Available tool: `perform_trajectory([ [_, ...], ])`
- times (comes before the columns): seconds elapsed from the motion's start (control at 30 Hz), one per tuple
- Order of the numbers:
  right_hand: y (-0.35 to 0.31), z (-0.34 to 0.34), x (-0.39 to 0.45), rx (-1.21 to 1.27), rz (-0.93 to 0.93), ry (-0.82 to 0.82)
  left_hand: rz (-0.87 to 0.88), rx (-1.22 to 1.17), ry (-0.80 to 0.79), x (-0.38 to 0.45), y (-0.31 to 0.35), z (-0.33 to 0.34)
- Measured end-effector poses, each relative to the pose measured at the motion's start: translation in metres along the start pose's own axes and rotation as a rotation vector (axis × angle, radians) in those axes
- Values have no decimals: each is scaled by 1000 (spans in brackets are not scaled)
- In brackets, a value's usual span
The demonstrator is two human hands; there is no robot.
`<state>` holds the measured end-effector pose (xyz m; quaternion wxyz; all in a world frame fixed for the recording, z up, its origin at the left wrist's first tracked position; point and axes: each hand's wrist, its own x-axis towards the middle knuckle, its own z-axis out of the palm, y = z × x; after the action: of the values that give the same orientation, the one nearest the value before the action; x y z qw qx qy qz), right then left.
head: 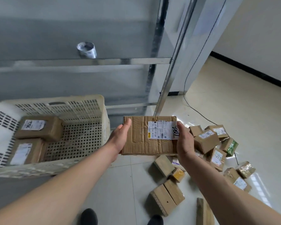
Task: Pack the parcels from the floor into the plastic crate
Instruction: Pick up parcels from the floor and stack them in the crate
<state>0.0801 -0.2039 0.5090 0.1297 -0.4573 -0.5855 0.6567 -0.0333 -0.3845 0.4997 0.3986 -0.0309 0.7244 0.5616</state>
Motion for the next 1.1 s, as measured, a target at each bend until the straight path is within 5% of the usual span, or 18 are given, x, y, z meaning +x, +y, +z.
perform_trajectory([
  [0.47, 16, 249, -51, -100, -6, -134, 11, -57, 148, -2, -15, -254],
  [1.1, 26, 409, 16, -299, 67, -418, -189, -110, 409, 64, -36, -364],
])
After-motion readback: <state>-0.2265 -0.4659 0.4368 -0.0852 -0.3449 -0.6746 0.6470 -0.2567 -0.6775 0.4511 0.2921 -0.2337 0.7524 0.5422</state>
